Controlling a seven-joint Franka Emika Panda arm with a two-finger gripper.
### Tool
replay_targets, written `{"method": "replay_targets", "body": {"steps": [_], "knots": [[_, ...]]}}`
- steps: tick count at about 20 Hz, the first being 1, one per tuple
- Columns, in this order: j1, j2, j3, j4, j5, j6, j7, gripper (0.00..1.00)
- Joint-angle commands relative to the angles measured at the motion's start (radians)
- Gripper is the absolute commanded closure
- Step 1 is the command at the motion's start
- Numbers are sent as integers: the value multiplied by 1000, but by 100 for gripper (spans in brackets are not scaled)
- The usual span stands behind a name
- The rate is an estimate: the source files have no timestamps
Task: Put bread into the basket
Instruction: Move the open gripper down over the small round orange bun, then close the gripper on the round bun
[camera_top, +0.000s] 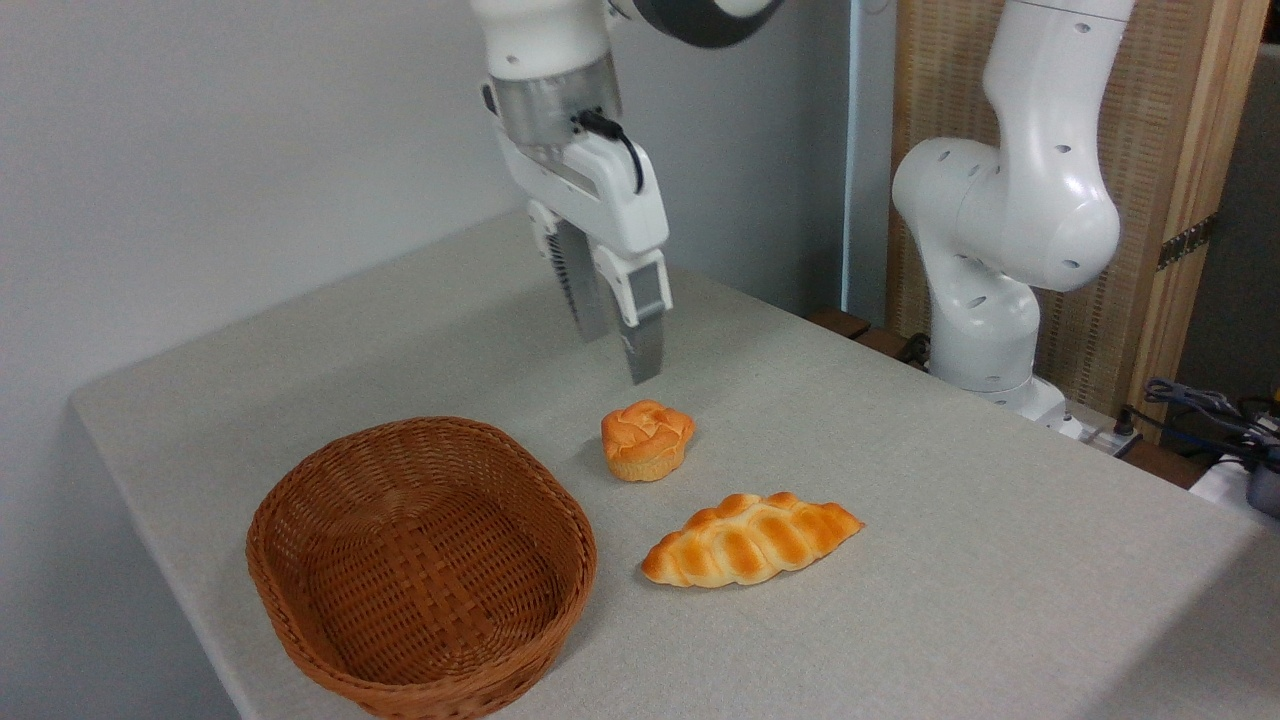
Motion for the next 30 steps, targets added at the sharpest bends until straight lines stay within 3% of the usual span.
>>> {"method": "replay_targets", "body": {"steps": [1, 8, 12, 21, 24, 26, 30], "knots": [[-56, -48, 13, -144, -6, 84, 15, 0], [-63, -47, 18, -291, 30, 297, 15, 0], [-63, -47, 18, -317, 70, 313, 17, 0], [-66, -38, 18, -383, 70, 380, 29, 0], [-66, -36, 18, -385, 70, 382, 54, 19], [-66, -36, 18, -385, 70, 381, 73, 40], [-66, -36, 18, -385, 70, 379, 83, 53]]}}
